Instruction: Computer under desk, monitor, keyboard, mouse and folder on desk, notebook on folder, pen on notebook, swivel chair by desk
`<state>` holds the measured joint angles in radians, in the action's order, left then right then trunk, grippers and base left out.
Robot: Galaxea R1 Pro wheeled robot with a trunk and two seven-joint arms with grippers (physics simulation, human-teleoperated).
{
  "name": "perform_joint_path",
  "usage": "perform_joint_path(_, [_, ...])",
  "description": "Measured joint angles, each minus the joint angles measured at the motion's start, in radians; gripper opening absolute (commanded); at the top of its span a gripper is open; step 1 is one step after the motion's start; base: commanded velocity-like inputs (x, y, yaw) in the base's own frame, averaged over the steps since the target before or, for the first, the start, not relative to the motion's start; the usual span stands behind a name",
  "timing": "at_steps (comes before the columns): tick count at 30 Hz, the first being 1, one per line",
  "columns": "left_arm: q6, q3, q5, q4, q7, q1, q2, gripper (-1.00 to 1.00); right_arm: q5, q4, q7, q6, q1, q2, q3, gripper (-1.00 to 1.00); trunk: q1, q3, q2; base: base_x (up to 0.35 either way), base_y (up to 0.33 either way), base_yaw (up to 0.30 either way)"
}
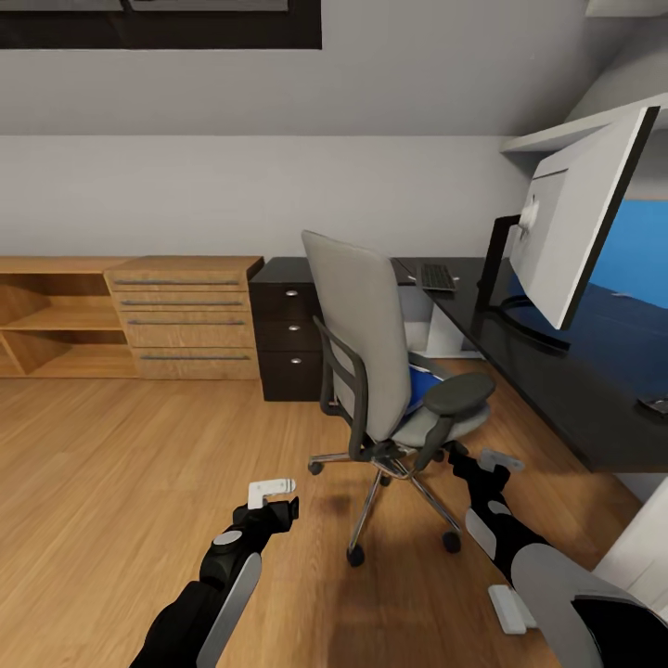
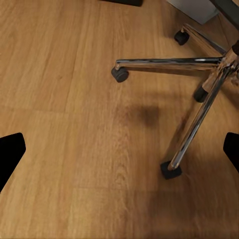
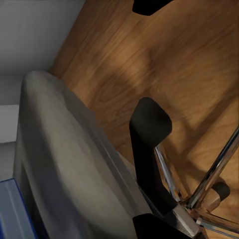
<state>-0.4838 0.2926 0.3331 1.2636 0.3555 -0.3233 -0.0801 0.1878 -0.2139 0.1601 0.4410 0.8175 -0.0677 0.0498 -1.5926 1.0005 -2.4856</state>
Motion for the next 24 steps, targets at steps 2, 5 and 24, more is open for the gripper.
perform_joint_path(2, [0.000,0.000,0.000,0.000,0.000,0.000,0.000,1.00,0.000,0.000,0.000,0.000,0.000,0.000,0.000,1.00,0.000,0.000,0.000,0.000,0.000,0.000])
perform_joint_path(5, [0.000,0.000,0.000,-0.001,0.000,0.000,0.000,1.00,0.000,0.000,0.000,0.000,0.000,0.000,0.000,1.00,0.000,0.000,0.000,0.000,0.000,0.040])
perform_joint_path(24, [0.000,0.000,-0.001,-0.025,0.000,0.000,0.000,1.00,0.001,0.002,0.001,0.000,0.000,0.004,0.001,1.00,0.000,-0.018,0.000,0.000,0.000,0.177])
